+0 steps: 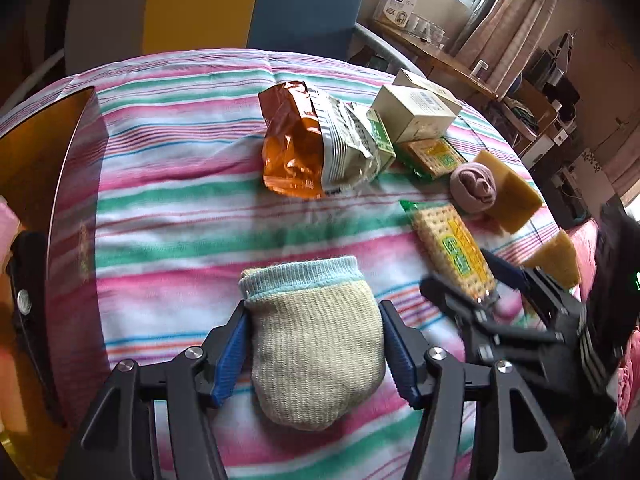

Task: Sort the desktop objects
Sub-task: 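Close left tool on cream knit pouch while right tool grasps WEIDAN cracker pack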

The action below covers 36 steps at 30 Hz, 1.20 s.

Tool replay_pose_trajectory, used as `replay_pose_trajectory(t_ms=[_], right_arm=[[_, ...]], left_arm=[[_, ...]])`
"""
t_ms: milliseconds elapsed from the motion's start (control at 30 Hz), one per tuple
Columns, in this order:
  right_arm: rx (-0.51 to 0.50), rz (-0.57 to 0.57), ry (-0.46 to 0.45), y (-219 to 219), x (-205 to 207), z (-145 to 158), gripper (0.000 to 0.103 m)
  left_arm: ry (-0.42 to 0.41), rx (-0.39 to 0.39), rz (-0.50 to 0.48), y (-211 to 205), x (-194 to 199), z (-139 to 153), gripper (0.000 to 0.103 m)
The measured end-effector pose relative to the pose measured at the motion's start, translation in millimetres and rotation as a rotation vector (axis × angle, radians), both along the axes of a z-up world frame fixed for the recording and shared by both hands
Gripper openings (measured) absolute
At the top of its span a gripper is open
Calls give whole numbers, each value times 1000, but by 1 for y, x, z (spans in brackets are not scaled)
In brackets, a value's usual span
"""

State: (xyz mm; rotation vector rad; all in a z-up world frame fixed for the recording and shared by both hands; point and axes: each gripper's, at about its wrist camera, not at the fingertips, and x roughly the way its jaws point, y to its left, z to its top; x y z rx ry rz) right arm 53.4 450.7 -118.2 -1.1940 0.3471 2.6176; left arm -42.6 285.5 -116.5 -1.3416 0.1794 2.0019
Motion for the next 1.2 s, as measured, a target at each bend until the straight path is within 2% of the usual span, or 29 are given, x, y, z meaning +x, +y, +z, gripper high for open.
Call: replay_pose_trajectory(t_ms=[100, 167, 200, 400, 833, 900, 1000, 1033, 1133, 1200], right_arm=[[30, -16, -25, 0, -9, 0, 73], [79, -37, -52, 0, -13, 0, 52], [85, -41, -56, -1, -12, 0, 49], [76, -28, -65, -12, 7, 3, 49], [34, 21, -77, -59, 76, 7, 51], [15, 25, -63, -59, 81, 7, 55], [-17, 27, -42, -58, 85, 8, 74], [-26, 24, -32, -57, 86, 8, 81], [-35, 20, -11, -54, 87, 11, 81], [-14, 25, -4, -54, 86, 13, 83]], left_arm=[[10, -5, -7, -5, 10, 0, 62], [15, -8, -14, -9, 17, 1, 62], [18, -10, -18, -10, 21, 1, 62], [14, -9, -38, -22, 41, 2, 61], [29, 23, -53, -43, 69, 1, 64], [22, 31, -62, -45, 69, 1, 66], [-5, 77, -61, -49, 65, 8, 67], [12, 80, -60, -49, 65, 11, 67], [41, 59, -61, -46, 63, 15, 67], [61, 19, -59, -40, 63, 14, 67]])
